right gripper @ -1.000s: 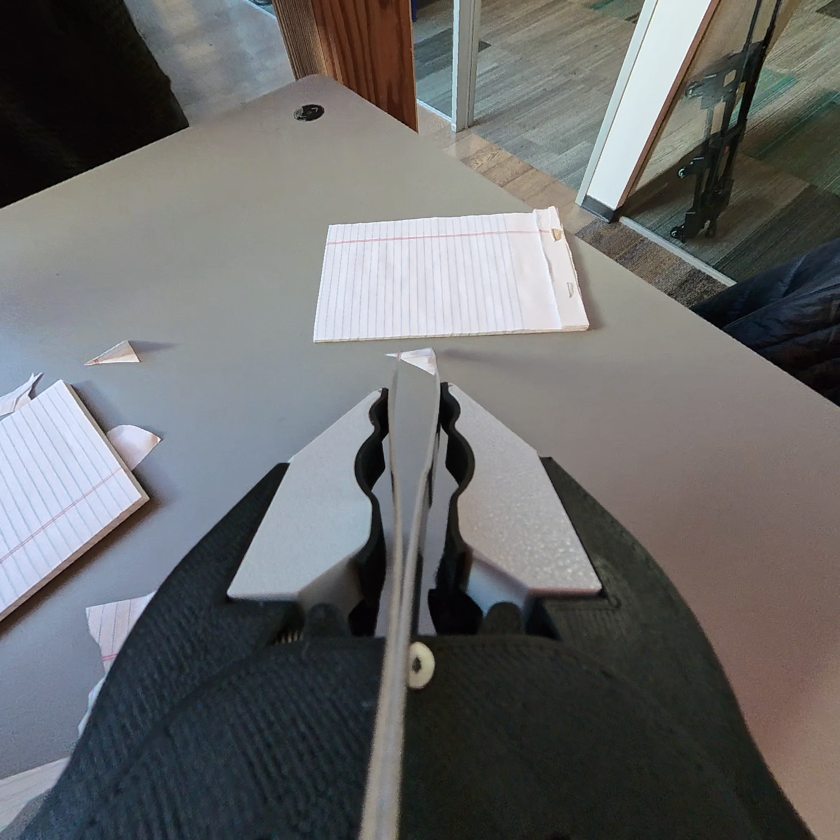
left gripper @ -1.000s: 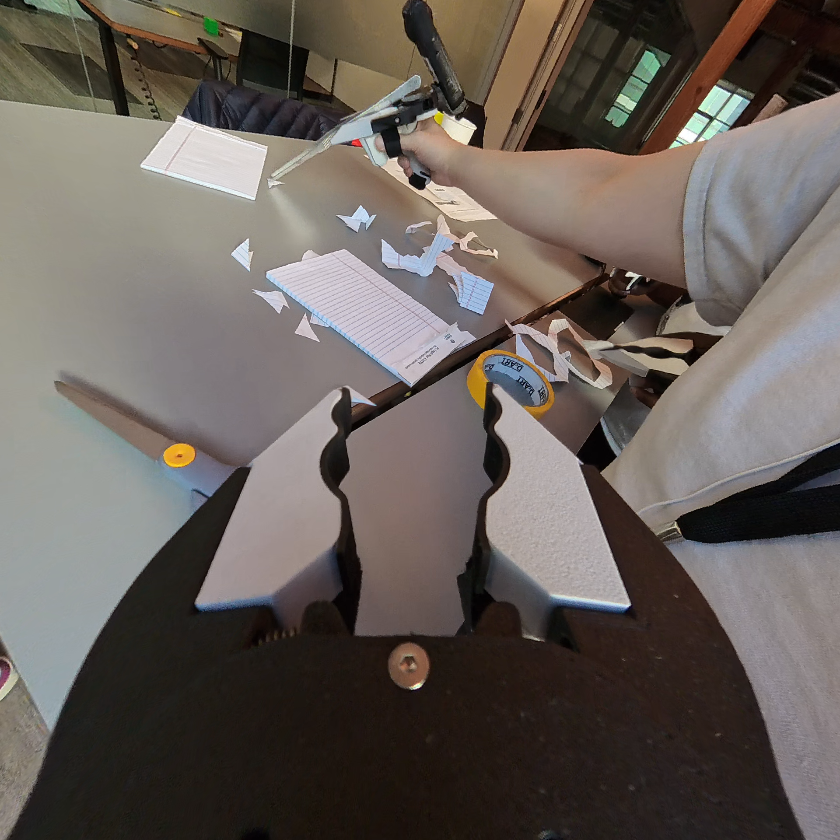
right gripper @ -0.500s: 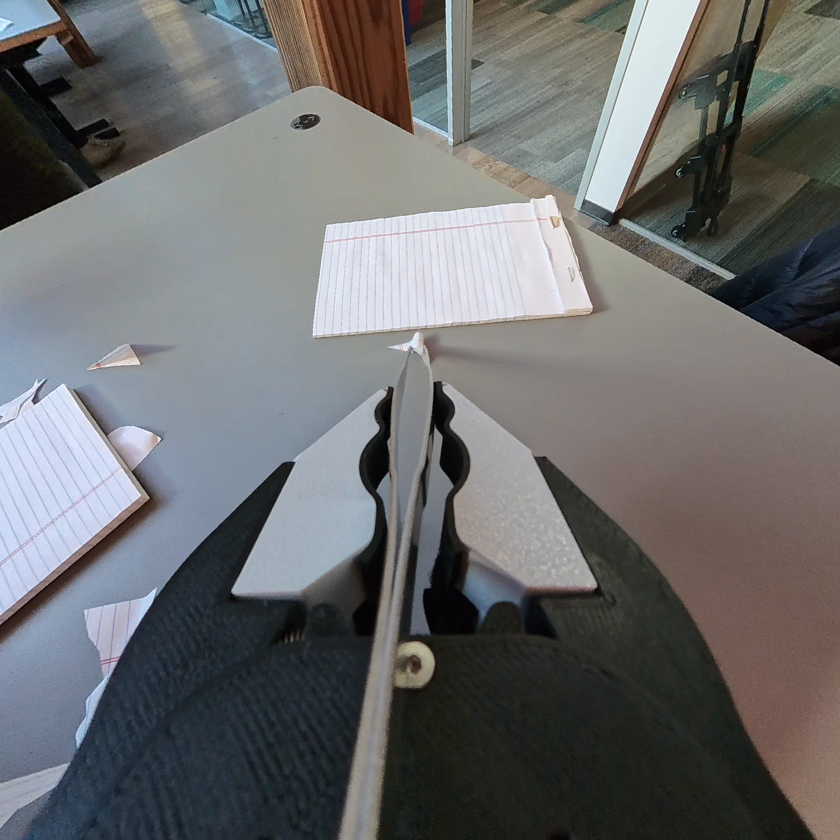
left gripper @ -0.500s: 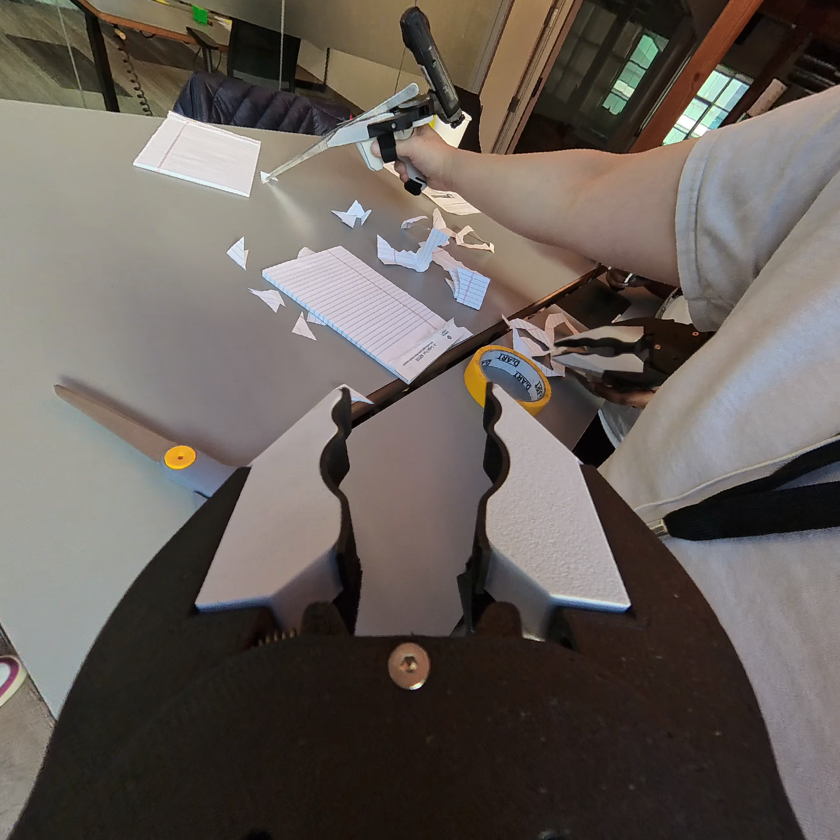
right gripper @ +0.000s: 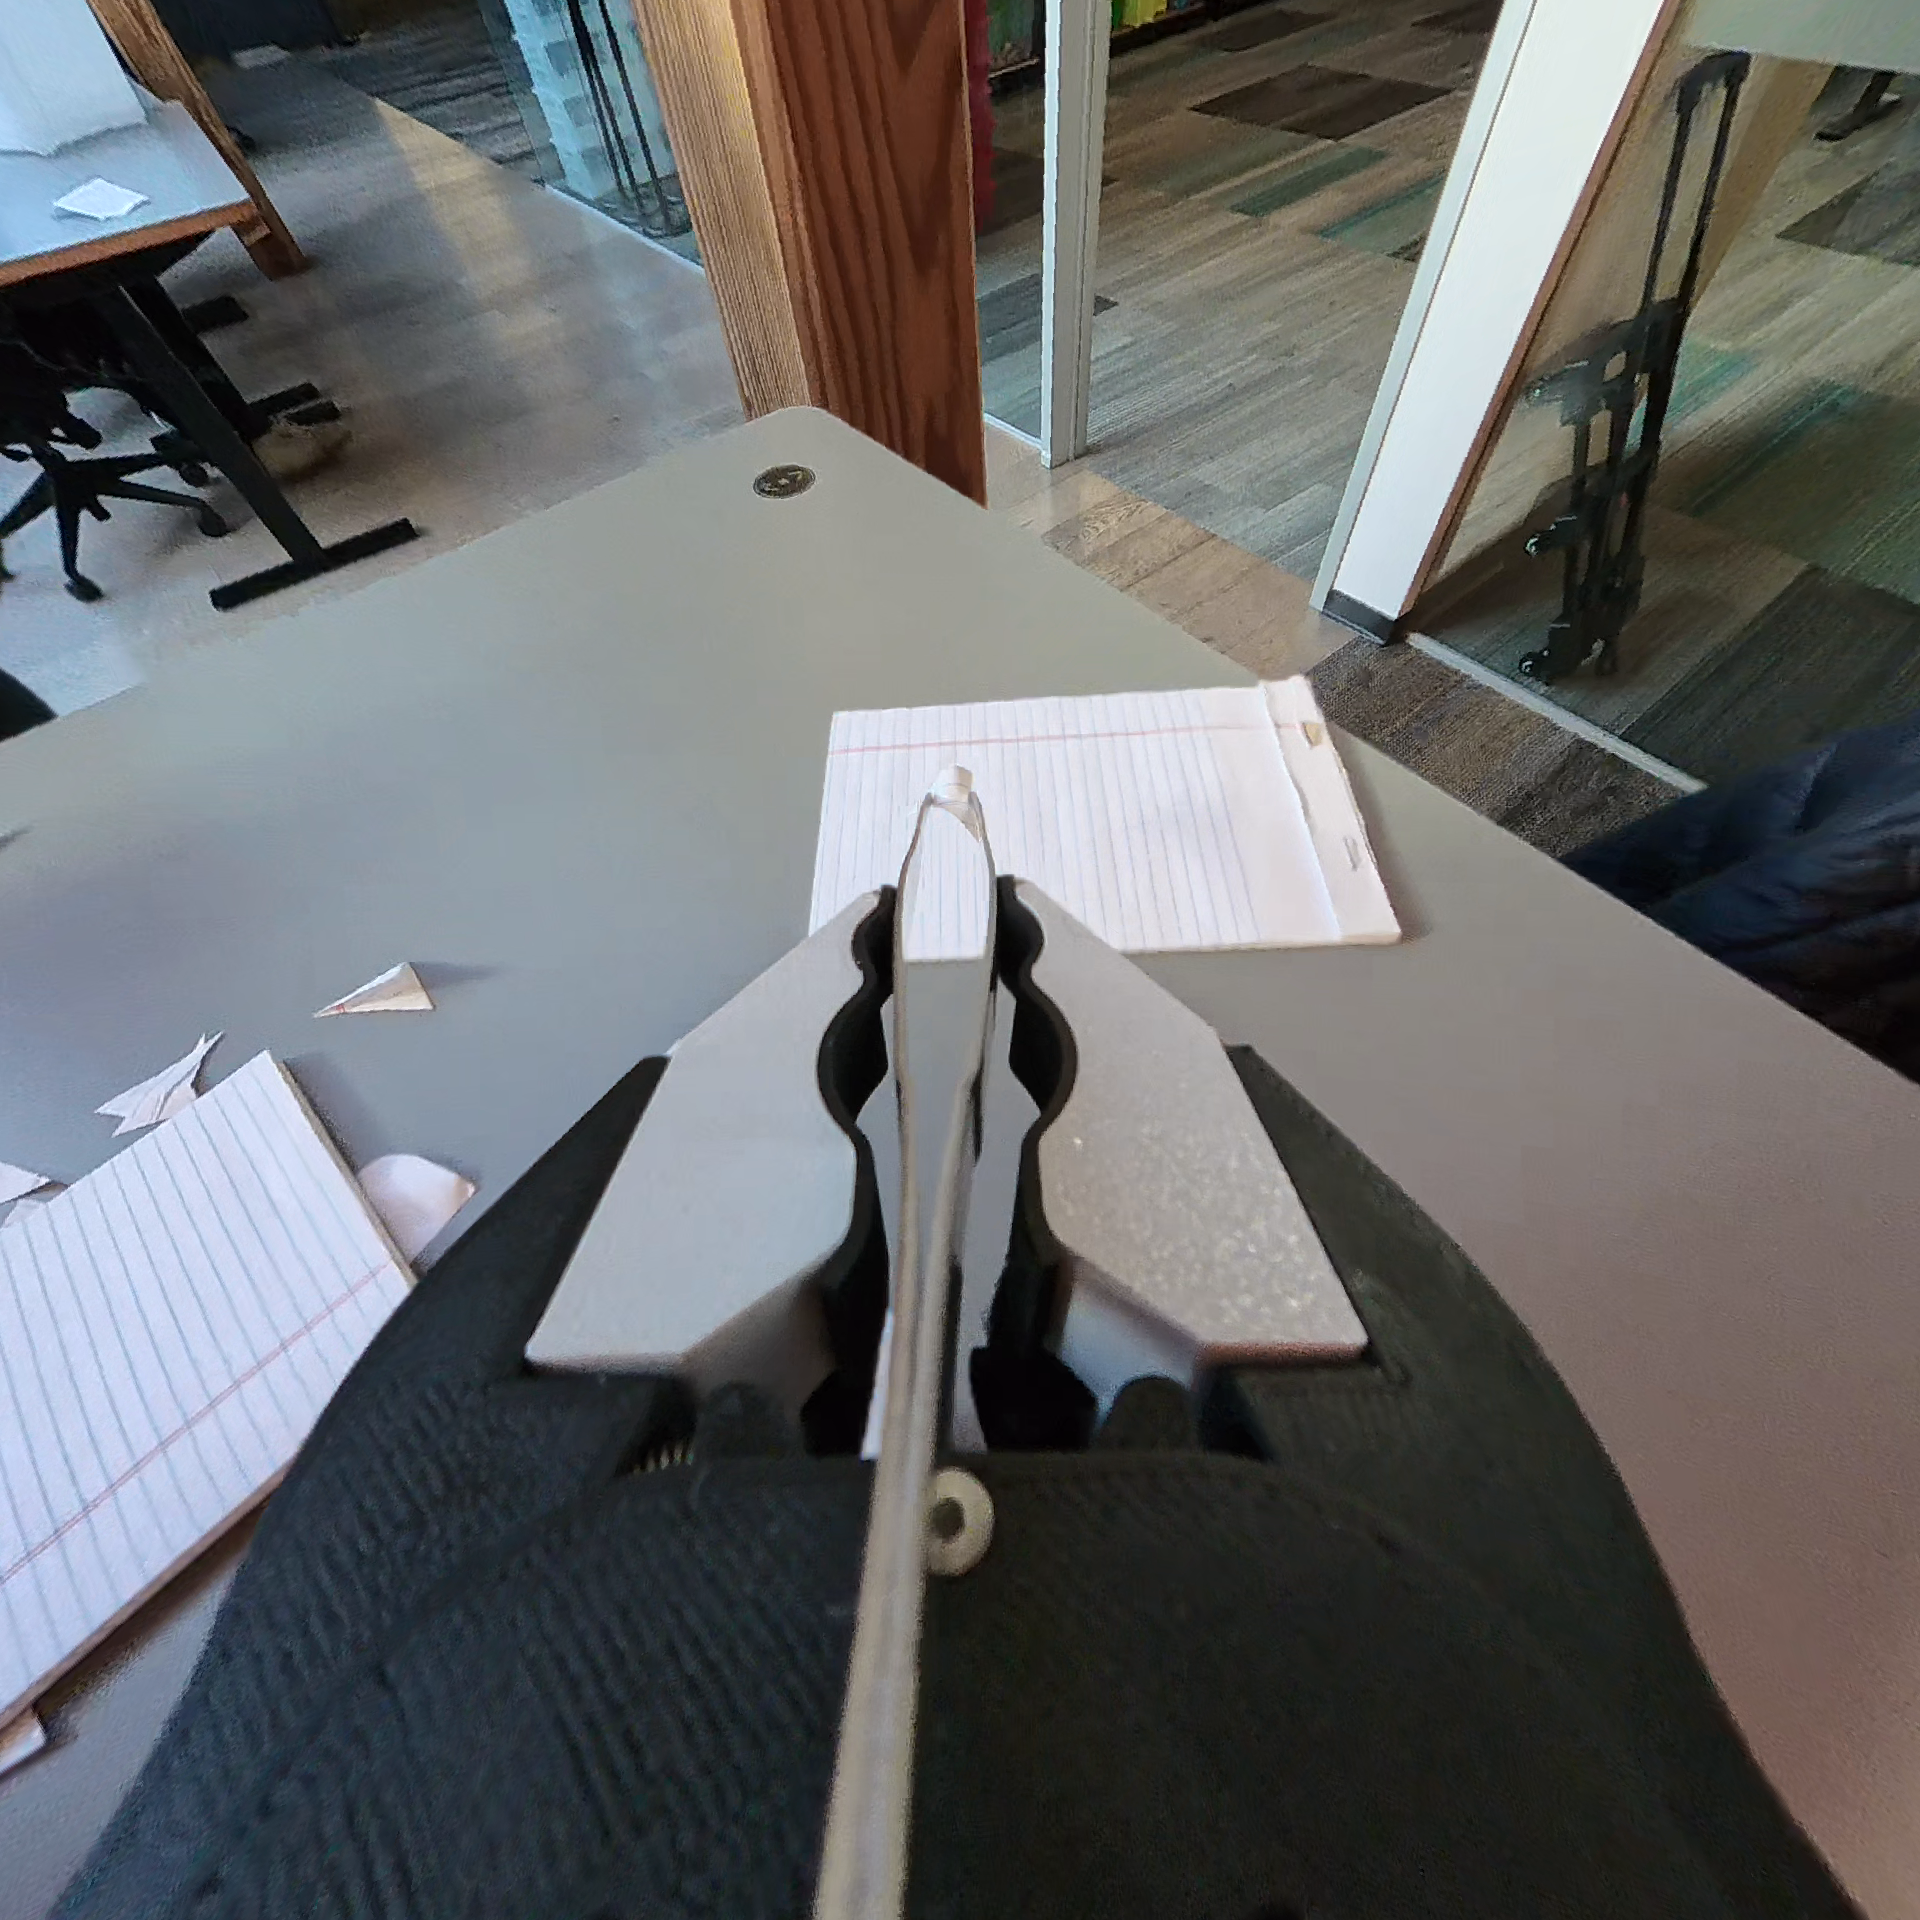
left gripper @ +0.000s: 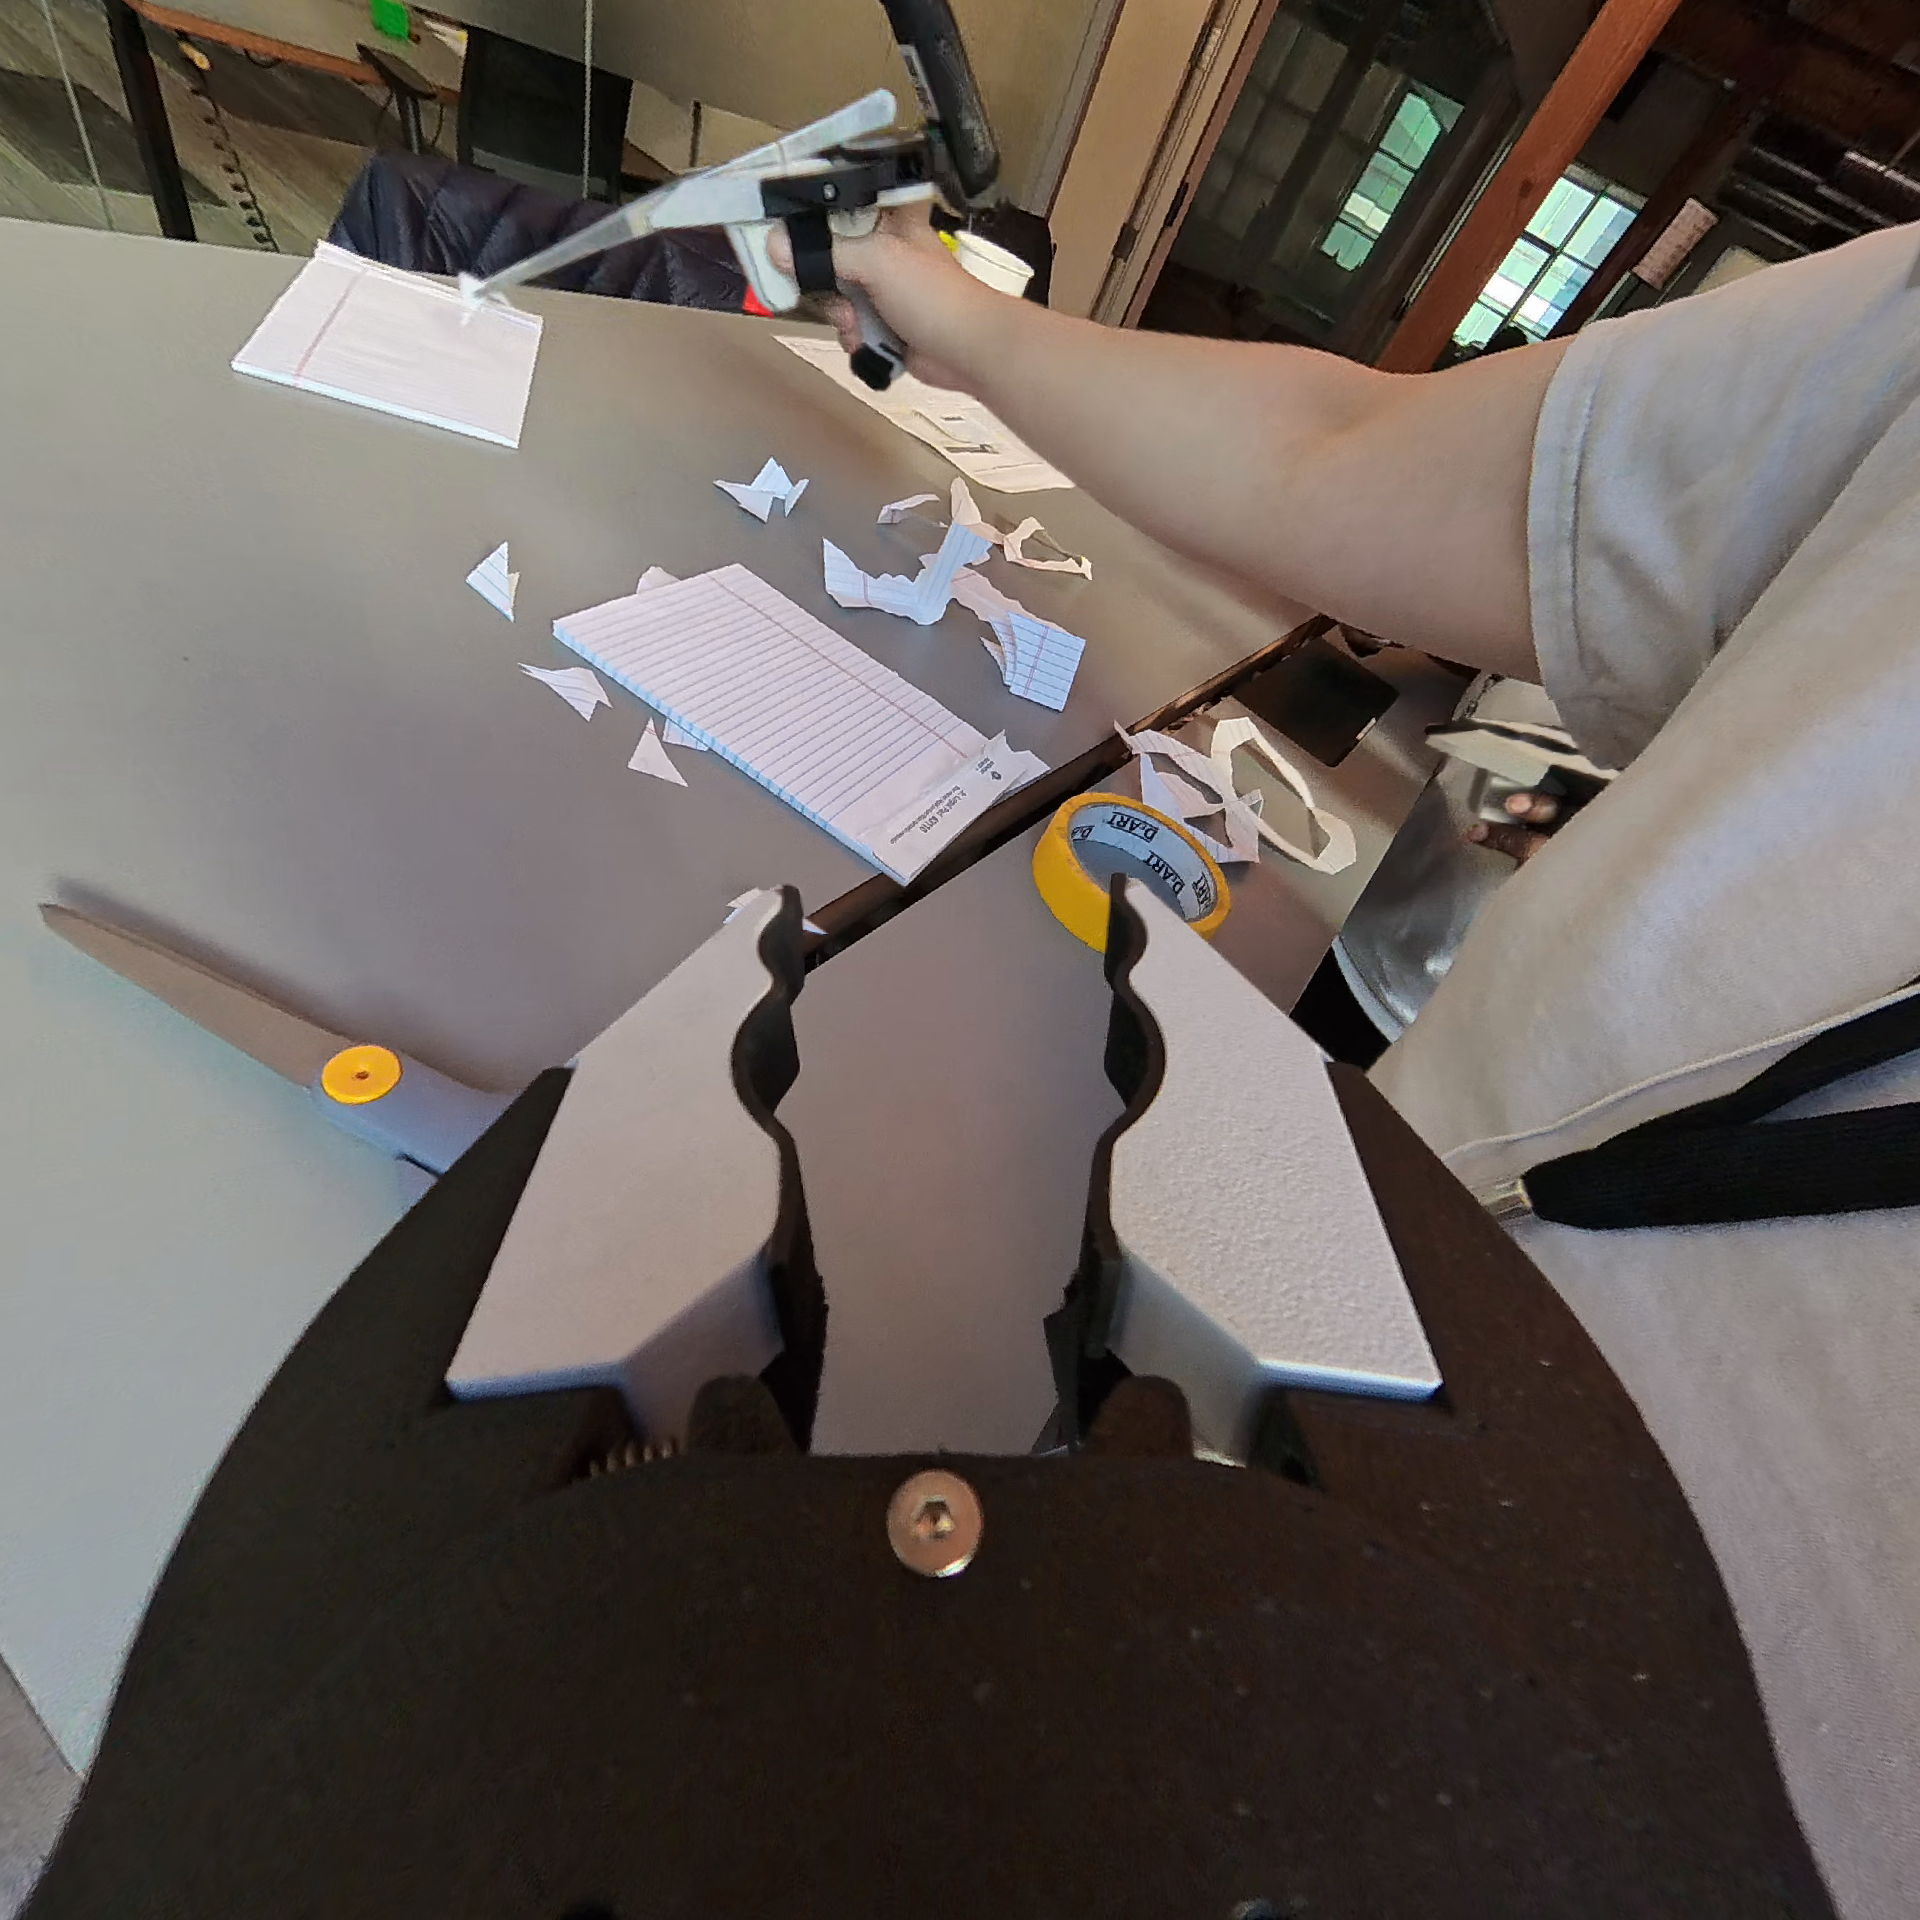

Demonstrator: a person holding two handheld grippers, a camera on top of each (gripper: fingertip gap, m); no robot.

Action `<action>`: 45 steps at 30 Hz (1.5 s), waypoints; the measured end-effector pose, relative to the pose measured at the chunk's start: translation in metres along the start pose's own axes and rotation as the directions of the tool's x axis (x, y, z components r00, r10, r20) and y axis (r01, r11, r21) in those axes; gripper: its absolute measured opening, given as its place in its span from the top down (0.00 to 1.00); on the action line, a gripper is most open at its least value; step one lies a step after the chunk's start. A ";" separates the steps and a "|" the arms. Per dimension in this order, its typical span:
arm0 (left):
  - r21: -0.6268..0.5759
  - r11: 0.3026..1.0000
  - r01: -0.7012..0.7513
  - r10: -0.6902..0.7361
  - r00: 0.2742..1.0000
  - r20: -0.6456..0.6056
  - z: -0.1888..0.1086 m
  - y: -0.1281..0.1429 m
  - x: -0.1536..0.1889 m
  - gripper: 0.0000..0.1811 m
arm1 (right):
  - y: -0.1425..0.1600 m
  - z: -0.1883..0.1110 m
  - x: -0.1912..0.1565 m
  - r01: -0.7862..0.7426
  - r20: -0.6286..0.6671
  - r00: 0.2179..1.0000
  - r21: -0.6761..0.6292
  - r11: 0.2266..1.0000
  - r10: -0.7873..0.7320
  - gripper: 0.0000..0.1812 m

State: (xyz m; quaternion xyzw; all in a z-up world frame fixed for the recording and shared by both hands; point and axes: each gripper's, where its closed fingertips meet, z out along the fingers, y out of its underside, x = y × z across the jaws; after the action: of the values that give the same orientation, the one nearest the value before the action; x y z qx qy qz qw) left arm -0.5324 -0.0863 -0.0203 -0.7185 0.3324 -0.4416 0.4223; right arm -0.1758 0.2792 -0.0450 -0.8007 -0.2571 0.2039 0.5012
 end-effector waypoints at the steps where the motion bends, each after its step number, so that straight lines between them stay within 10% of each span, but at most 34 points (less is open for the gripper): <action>1: 0.000 1.000 -0.008 0.008 1.000 0.001 0.001 0.000 0.001 0.69 | -0.003 0.009 -0.004 0.012 -0.001 1.000 -0.010 1.000 -0.012 0.90; 13: 0.025 1.000 0.003 -0.005 0.998 0.058 -0.017 0.002 -0.001 0.69 | 0.005 0.080 -0.021 0.029 -0.023 0.999 -0.110 0.993 -0.032 0.89; 21: 0.041 0.999 0.011 -0.014 0.998 0.067 -0.024 0.001 -0.007 0.69 | -0.011 0.063 -0.024 0.066 -0.038 0.997 -0.043 0.997 -0.068 0.89; 26: 0.051 0.999 -0.008 0.007 0.999 0.032 -0.020 -0.003 -0.007 0.69 | -0.020 0.029 -0.090 0.265 0.169 0.951 -0.006 0.964 -0.260 0.90; 32: 0.074 0.997 0.004 -0.003 1.000 -0.016 -0.013 -0.004 -0.010 0.69 | 0.027 0.010 -0.155 0.530 0.364 0.813 -0.142 0.836 -0.454 0.89; 45: 0.085 0.996 0.022 -0.022 1.000 0.003 -0.026 0.004 -0.013 0.69 | 0.034 0.004 -0.214 0.917 0.352 0.398 -0.121 0.380 -0.847 0.89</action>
State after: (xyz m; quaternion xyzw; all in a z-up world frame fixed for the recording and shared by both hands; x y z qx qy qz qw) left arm -0.5614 -0.0855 -0.0220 -0.7043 0.3045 -0.4586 0.4483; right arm -0.3386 0.1374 -0.0629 -0.5719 -0.7297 -0.0463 0.3718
